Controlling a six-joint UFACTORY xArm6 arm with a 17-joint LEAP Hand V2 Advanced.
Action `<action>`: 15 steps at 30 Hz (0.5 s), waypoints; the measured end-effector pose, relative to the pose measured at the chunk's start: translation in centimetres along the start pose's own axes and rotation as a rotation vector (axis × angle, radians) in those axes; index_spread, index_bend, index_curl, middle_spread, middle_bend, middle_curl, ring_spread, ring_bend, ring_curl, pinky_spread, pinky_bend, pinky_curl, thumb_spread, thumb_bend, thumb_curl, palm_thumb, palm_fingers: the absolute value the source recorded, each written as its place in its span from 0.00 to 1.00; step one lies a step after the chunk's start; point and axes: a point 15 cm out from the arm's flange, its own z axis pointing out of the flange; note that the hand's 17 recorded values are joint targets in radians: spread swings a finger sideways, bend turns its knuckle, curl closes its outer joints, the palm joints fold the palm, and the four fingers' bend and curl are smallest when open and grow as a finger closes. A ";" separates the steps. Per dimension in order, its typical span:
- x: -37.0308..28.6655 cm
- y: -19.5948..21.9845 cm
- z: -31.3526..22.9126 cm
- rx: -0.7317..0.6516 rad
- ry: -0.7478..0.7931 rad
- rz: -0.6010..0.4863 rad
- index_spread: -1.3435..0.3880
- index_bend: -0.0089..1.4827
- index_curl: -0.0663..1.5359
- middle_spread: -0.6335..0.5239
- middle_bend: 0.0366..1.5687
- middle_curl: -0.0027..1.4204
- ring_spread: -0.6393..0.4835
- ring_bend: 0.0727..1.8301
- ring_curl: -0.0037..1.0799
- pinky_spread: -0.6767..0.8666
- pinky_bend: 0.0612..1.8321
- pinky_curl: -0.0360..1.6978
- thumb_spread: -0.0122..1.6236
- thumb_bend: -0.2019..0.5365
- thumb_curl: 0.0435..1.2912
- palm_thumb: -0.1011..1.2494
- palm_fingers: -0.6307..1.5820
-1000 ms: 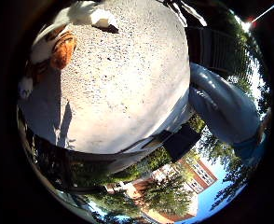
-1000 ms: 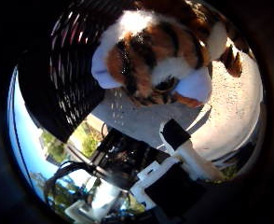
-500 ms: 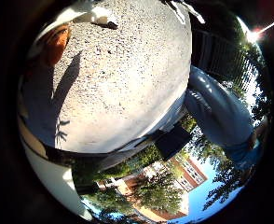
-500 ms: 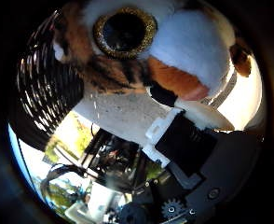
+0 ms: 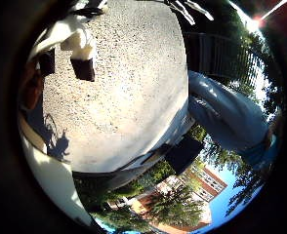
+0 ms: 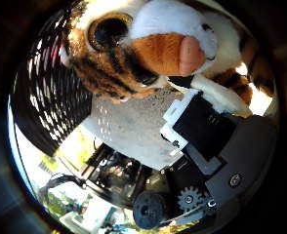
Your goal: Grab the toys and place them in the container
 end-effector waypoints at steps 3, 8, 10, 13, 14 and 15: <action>0.6 2.5 -1.8 -0.053 -0.012 0.019 0.29 0.52 0.13 0.28 0.67 0.75 0.48 0.74 0.78 0.58 0.80 0.45 0.66 0.31 0.46 0.87 0.70; 0.9 7.0 -5.3 -0.085 -0.074 0.039 0.24 0.59 0.15 0.27 0.69 0.80 0.47 0.76 0.80 0.56 0.82 0.48 0.68 0.27 0.51 0.86 0.67; 0.6 8.6 -7.0 -0.082 -0.102 0.031 0.23 0.62 0.15 0.27 0.70 0.82 0.47 0.77 0.81 0.56 0.83 0.49 0.68 0.26 0.52 0.85 0.66; 0.3 11.9 -10.3 -0.082 -0.120 0.029 0.22 0.65 0.15 0.27 0.71 0.84 0.47 0.79 0.81 0.55 0.84 0.50 0.69 0.26 0.55 0.85 0.65; 0.3 13.0 -11.8 -0.073 -0.118 0.032 0.21 0.65 0.15 0.27 0.71 0.84 0.47 0.79 0.81 0.55 0.84 0.51 0.69 0.26 0.55 0.85 0.65; 0.3 14.0 -13.2 -0.059 -0.112 0.036 0.21 0.66 0.16 0.27 0.71 0.85 0.47 0.79 0.81 0.55 0.84 0.51 0.69 0.26 0.56 0.85 0.64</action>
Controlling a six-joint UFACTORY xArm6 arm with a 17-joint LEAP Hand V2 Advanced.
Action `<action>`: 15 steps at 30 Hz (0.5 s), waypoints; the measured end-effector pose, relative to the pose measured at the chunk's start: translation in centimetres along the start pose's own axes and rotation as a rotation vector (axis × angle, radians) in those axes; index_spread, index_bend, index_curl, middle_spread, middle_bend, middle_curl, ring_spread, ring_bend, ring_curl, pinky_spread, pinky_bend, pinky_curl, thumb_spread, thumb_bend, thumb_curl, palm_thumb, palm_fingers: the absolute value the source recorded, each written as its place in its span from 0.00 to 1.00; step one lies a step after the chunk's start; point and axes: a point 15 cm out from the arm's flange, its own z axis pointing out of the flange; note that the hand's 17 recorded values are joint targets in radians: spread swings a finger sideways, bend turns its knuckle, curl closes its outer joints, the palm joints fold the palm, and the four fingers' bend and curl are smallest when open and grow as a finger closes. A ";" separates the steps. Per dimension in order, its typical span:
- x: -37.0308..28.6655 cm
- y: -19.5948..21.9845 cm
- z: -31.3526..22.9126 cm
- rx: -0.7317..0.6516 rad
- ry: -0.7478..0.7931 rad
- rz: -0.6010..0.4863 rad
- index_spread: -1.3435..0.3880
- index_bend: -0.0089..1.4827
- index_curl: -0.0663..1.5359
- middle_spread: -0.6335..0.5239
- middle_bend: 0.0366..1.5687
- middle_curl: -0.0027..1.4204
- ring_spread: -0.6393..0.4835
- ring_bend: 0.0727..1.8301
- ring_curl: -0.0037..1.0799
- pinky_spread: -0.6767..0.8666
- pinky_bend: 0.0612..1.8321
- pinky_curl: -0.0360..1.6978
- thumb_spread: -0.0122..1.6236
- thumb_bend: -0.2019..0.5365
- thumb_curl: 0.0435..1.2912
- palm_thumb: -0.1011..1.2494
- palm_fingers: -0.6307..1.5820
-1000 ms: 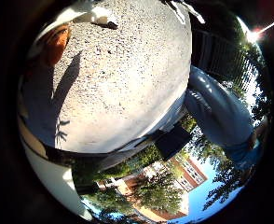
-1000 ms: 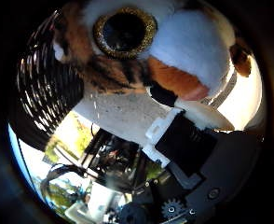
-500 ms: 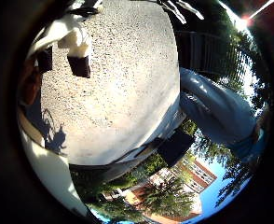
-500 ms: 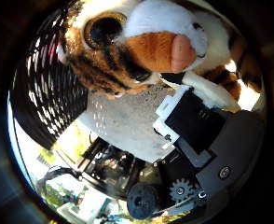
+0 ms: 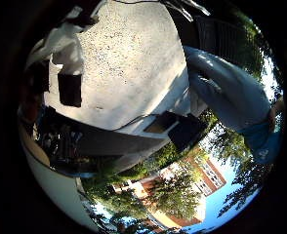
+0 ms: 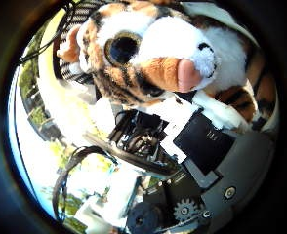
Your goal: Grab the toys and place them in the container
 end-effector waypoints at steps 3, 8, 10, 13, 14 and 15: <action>-0.9 3.5 -4.6 0.062 0.031 -0.004 0.21 0.68 0.16 0.27 0.72 0.86 0.47 0.80 0.81 0.54 0.85 0.52 0.70 0.26 0.58 0.84 0.63; -6.1 6.8 -10.4 0.153 0.033 -0.055 0.20 0.70 0.17 0.28 0.73 0.87 0.47 0.81 0.81 0.54 0.86 0.53 0.70 0.26 0.60 0.83 0.63; -8.6 6.7 -11.2 0.172 -0.016 -0.079 0.20 0.71 0.17 0.28 0.74 0.87 0.47 0.81 0.81 0.54 0.86 0.53 0.70 0.26 0.61 0.82 0.62; -11.8 5.6 -14.2 0.248 -0.081 -0.103 0.20 0.72 0.18 0.28 0.74 0.87 0.47 0.82 0.81 0.53 0.87 0.53 0.70 0.26 0.63 0.82 0.62; -12.8 5.1 -15.8 0.286 -0.097 -0.107 0.20 0.72 0.18 0.28 0.74 0.87 0.47 0.82 0.81 0.53 0.88 0.53 0.70 0.26 0.63 0.82 0.62; -14.3 4.4 -17.5 0.323 -0.115 -0.118 0.20 0.72 0.18 0.28 0.75 0.87 0.47 0.82 0.81 0.53 0.88 0.53 0.70 0.26 0.64 0.82 0.62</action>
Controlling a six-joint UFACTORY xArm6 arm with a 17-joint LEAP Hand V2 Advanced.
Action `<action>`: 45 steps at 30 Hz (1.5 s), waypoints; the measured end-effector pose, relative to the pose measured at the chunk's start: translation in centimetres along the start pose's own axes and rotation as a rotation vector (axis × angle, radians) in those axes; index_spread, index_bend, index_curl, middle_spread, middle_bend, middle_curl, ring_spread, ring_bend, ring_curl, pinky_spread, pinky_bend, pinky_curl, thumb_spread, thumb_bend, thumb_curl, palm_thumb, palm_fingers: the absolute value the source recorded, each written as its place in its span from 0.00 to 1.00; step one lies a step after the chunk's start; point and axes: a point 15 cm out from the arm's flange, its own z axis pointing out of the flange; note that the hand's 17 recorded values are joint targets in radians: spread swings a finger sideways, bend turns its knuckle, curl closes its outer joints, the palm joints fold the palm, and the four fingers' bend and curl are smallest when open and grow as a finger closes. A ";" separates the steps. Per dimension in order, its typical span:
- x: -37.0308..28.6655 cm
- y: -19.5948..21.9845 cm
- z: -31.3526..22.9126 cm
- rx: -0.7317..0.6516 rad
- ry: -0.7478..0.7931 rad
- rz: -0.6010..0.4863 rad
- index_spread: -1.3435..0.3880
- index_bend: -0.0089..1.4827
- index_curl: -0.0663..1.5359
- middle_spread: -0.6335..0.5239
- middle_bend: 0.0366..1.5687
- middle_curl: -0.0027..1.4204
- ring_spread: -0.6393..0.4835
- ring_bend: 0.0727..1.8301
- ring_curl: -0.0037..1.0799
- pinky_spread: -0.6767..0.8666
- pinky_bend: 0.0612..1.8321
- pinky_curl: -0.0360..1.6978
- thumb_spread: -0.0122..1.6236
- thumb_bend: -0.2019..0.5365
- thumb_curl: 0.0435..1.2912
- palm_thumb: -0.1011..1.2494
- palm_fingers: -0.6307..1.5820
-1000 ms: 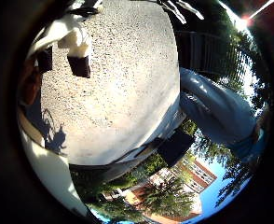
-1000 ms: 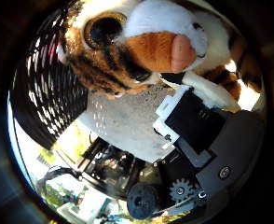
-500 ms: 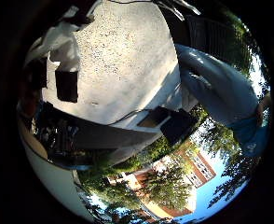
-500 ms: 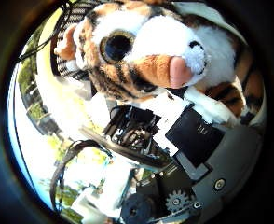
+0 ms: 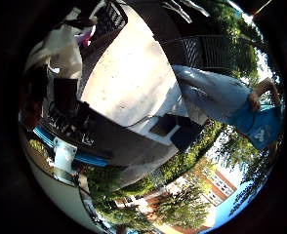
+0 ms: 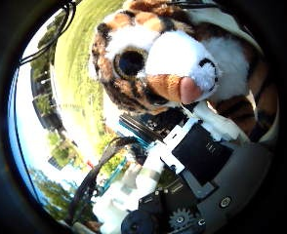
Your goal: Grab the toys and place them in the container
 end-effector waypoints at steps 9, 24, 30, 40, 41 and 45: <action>-4.3 -13.7 4.6 0.125 -0.014 0.079 0.21 0.70 0.20 0.29 0.75 0.86 0.47 0.85 0.80 0.53 0.88 0.54 0.73 0.24 0.58 0.71 0.57; -2.8 -20.6 15.6 0.138 0.046 0.138 0.56 0.47 0.22 0.56 0.21 0.47 0.81 0.43 0.42 0.72 0.63 0.38 0.70 0.23 0.45 0.65 0.19; -1.4 -19.9 14.4 0.142 0.053 0.149 0.53 0.26 0.18 0.68 0.07 0.35 0.86 0.31 0.32 0.76 0.55 0.33 0.68 0.24 0.43 0.66 0.22; -1.3 -13.5 1.3 0.216 0.067 0.145 0.52 0.16 0.19 0.71 0.06 0.24 0.87 0.22 0.28 0.77 0.43 0.25 0.67 0.24 0.40 0.68 0.24; -1.6 -11.9 0.2 0.209 0.067 0.138 0.52 0.16 0.19 0.71 0.06 0.23 0.87 0.21 0.28 0.77 0.42 0.25 0.67 0.24 0.40 0.68 0.24; -3.1 -4.9 -3.4 0.205 0.069 0.119 0.52 0.15 0.20 0.71 0.06 0.21 0.87 0.20 0.27 0.76 0.39 0.23 0.67 0.24 0.39 0.68 0.25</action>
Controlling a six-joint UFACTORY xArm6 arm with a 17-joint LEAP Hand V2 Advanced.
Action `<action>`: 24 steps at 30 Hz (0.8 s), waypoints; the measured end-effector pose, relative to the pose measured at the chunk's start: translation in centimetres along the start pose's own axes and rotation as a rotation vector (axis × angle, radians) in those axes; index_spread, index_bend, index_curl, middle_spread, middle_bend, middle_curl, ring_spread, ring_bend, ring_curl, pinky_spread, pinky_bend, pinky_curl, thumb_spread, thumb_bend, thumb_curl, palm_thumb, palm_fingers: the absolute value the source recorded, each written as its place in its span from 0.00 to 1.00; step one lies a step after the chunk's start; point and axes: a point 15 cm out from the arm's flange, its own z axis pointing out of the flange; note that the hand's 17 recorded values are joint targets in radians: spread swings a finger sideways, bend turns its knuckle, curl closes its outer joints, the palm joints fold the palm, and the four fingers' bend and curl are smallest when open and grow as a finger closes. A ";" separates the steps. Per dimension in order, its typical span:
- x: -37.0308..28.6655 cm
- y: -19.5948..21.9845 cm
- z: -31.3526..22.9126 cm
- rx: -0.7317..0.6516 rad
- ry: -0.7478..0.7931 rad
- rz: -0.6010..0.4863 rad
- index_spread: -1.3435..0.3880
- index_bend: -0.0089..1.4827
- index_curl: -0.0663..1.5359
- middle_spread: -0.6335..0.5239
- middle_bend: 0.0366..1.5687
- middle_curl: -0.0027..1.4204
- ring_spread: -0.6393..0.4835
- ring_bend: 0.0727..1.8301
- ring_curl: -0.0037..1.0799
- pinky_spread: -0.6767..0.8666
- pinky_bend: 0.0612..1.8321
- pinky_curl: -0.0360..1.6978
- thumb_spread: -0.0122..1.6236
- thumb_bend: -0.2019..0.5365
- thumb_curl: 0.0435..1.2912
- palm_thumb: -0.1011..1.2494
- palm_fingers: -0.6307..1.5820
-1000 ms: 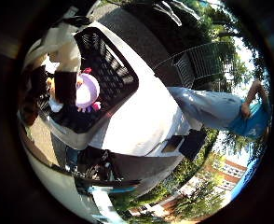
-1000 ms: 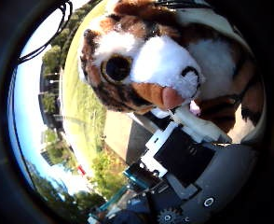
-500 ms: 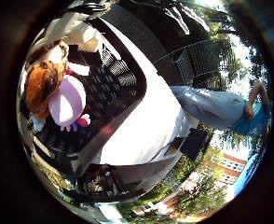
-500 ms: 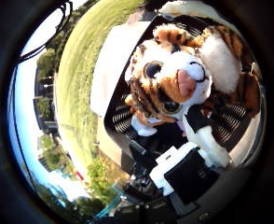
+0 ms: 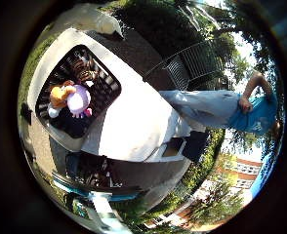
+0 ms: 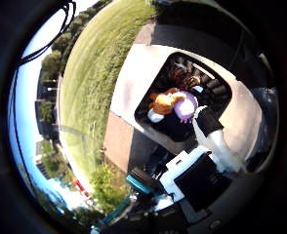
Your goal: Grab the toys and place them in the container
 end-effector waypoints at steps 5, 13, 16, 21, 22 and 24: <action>0.4 7.5 -4.3 0.056 0.007 -0.010 0.53 0.16 0.22 0.70 0.07 0.20 0.86 0.18 0.27 0.76 0.37 0.21 0.68 0.24 0.38 0.68 0.28; 5.8 16.9 -3.5 0.028 -0.003 0.085 0.55 0.17 0.24 0.68 0.07 0.19 0.86 0.17 0.28 0.76 0.35 0.19 0.69 0.23 0.36 0.67 0.30; 7.5 18.6 -1.9 -0.011 -0.022 0.136 0.55 0.17 0.24 0.68 0.07 0.19 0.86 0.17 0.28 0.75 0.34 0.18 0.69 0.24 0.36 0.67 0.31; 7.7 20.0 0.9 -0.066 -0.052 0.162 0.57 0.18 0.25 0.67 0.08 0.19 0.85 0.16 0.28 0.74 0.30 0.17 0.72 0.24 0.34 0.64 0.30; 7.6 20.2 1.4 -0.075 -0.057 0.165 0.57 0.18 0.25 0.67 0.08 0.19 0.85 0.15 0.28 0.73 0.29 0.17 0.72 0.24 0.34 0.64 0.30; 7.4 20.8 2.5 -0.095 -0.068 0.169 0.57 0.18 0.25 0.67 0.08 0.20 0.84 0.15 0.28 0.73 0.28 0.16 0.73 0.24 0.33 0.64 0.31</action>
